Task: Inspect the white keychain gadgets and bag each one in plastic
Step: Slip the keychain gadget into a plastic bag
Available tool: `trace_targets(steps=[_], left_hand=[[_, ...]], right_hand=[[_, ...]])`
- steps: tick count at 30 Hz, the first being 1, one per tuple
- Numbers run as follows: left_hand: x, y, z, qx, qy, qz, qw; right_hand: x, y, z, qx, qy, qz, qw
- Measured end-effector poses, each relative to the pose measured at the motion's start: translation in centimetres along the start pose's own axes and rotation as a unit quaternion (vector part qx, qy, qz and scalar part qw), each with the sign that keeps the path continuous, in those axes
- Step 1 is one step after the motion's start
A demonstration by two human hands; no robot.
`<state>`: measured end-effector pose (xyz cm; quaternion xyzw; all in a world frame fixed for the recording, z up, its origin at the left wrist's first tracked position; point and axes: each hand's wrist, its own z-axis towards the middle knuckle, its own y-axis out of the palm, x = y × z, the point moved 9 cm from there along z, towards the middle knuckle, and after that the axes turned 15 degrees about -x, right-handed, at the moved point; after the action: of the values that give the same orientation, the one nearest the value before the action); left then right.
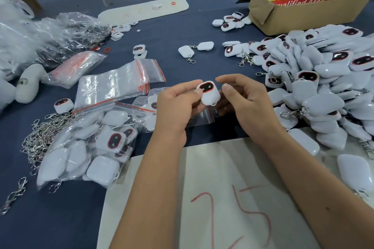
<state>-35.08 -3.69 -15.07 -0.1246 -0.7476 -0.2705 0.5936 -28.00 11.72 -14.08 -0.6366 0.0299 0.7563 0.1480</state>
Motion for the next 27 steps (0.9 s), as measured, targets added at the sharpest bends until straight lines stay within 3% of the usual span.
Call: trace_targets(steps=[8,19,27], left_hand=[[-0.8,0.2,0.3,-0.020,-0.038,-0.012,0.999],[-0.6,0.4,0.1,-0.028,-0.039,-0.002,0.999],[-0.3,1.2,-0.1,-0.080,-0.029,0.018,0.996]], right_hand=[[0.2,0.5,0.4,-0.031,-0.001,-0.004,1.000],[-0.8,0.7,0.1,-0.037,-0.034,-0.024,0.998],[-1.6,0.9,0.0,-0.046,-0.069,-0.055,0.995]])
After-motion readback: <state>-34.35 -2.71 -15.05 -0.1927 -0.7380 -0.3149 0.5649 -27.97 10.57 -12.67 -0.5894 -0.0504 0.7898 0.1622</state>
